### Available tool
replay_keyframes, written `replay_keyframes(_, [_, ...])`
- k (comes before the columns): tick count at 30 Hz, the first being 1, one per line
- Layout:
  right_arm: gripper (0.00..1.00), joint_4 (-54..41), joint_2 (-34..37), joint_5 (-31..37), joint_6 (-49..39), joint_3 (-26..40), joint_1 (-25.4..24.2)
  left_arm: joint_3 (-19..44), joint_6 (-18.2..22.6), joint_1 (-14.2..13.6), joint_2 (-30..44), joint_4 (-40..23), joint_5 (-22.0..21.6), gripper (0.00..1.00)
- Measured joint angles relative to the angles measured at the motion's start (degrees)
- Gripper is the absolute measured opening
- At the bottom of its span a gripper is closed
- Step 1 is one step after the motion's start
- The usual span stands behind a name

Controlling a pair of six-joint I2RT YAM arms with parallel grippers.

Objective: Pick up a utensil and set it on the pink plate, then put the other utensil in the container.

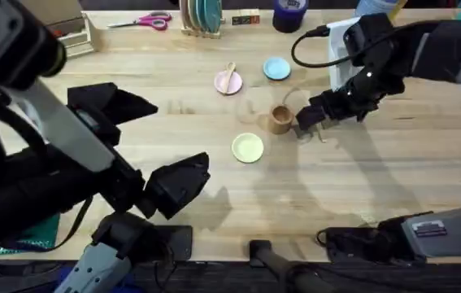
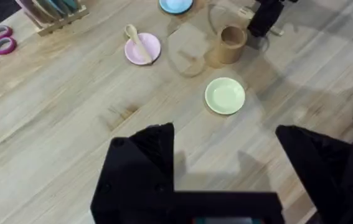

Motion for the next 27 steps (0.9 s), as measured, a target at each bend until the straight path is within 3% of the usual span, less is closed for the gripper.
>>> replay_keyframes(10, [0.997, 0.26, 0.1, 1.33, 0.08, 0.0, 0.0, 0.0, 0.0, 0.0, 0.02, 0.0, 0.0, 0.995])
replay_keyframes(12, [0.95, 0.73, 0.11, 1.72, 0.09, 0.0, 0.0, 0.0, 0.0, 0.0, 0.02, 0.0, 0.0, 0.995])
replay_keyframes(18, [0.669, 0.93, 0.11, 2.2, 0.31, 0.0, -0.07, 0.0, 0.0, 0.0, 0.02, 0.0, 0.02, 0.995])
replay_keyframes(23, [0.501, 0.93, 0.11, 1.52, 0.27, -0.02, -0.07, 0.0, -0.01, 0.0, 0.02, 0.0, 0.0, 0.995])
replay_keyframes(26, [0.106, 0.93, 0.11, 0.2, 0.4, -0.02, -0.07, 0.0, -0.02, 0.0, 0.02, 0.0, 0.0, 0.995])
replay_keyframes(27, [0.065, 0.95, 0.11, -0.17, 0.47, -0.02, -0.07, 0.0, -0.02, 0.0, 0.02, 0.0, 0.0, 0.996])
